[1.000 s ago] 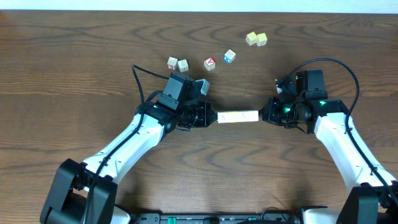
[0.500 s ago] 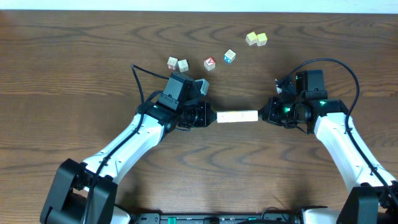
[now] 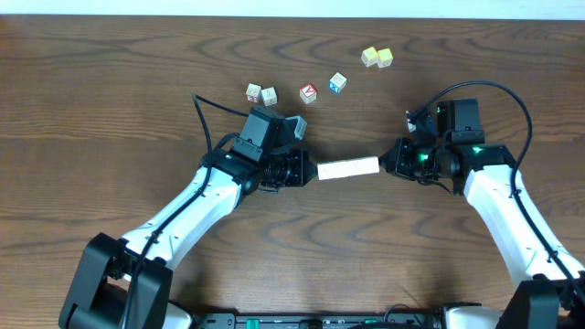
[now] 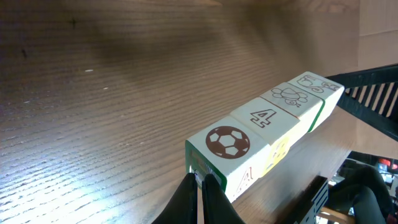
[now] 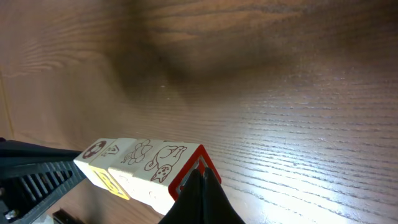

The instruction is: Lift 4 blocks

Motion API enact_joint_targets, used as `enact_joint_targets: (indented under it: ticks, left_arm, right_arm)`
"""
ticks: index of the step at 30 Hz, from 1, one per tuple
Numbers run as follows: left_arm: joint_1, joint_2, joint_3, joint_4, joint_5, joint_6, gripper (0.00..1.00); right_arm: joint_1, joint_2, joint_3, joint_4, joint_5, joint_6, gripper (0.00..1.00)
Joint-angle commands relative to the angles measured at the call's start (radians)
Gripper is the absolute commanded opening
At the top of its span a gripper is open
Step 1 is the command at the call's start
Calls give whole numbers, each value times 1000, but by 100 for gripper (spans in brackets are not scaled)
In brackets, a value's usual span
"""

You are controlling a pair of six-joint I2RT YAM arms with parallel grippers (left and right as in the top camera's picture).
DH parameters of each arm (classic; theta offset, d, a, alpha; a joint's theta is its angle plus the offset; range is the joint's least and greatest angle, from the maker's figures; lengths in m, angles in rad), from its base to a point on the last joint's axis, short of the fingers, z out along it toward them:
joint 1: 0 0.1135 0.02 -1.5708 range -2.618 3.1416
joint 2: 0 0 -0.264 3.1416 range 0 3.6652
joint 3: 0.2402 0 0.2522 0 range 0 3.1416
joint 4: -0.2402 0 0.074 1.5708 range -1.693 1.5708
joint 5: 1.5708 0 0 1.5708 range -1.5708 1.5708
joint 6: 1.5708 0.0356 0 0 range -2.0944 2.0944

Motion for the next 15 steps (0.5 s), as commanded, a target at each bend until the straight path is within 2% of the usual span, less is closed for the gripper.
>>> enact_joint_targets:
  ticks: [1, 6, 15]
  left_arm:
    - [-22, -8, 7, 18, 71, -13, 7]
    - [-22, -8, 8, 18, 71, -13, 8]
    - [-22, -8, 8, 14, 71, -13, 7]
  right_arm:
    - [45, -18, 20, -10, -153, 13, 1]
    - [44, -18, 19, -68, -61, 9, 1]
    - [44, -18, 19, -71, -62, -6, 1]
